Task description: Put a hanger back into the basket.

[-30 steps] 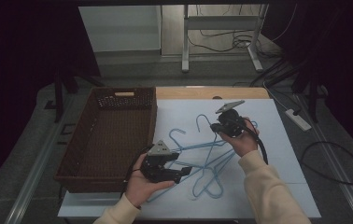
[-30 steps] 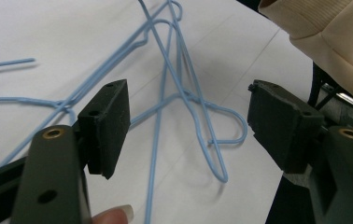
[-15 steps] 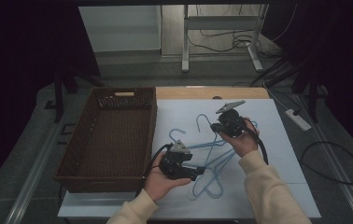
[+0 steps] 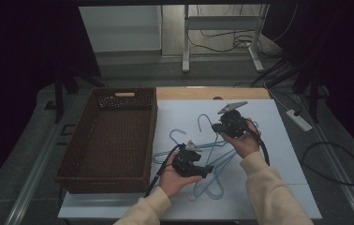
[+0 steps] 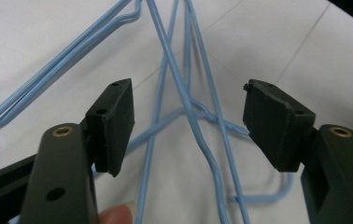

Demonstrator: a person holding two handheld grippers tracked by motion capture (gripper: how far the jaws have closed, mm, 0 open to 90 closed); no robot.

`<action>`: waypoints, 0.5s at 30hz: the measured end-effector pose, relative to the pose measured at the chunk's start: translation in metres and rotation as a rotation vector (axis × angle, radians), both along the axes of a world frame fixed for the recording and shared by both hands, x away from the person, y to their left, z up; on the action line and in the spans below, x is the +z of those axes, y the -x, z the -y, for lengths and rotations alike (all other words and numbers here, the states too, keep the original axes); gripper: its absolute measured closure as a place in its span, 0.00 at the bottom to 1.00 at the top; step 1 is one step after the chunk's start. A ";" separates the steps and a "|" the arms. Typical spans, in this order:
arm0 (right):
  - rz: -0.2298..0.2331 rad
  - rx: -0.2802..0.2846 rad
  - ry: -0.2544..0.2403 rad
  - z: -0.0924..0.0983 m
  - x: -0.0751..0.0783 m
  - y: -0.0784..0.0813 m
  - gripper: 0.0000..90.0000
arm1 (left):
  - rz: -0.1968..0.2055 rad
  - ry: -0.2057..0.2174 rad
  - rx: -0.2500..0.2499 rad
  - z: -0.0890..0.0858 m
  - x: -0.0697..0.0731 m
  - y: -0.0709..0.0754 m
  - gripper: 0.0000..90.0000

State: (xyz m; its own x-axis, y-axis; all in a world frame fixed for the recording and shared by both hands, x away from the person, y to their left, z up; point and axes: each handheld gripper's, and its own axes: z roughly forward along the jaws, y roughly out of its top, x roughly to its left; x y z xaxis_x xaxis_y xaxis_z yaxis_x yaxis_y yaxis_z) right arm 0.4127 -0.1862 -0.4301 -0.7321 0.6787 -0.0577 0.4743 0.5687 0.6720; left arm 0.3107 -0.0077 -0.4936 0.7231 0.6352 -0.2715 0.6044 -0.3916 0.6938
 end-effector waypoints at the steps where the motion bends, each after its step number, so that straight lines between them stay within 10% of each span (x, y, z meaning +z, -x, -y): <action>1: 0.001 0.001 0.001 0.000 0.000 0.000 0.96 | -0.005 -0.003 -0.003 0.003 -0.003 -0.003 0.45; 15: 0.009 0.000 -0.018 0.004 0.002 0.002 0.96 | -0.089 0.040 -0.006 0.005 -0.012 -0.013 0.89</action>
State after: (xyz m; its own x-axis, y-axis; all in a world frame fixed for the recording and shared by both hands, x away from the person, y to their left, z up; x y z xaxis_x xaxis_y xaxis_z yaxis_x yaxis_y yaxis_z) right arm 0.4106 -0.1900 -0.4277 -0.7313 0.6801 -0.0521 0.4682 0.5561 0.6867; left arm 0.3236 -0.0128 -0.5051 0.6987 0.6183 -0.3599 0.6621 -0.3685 0.6525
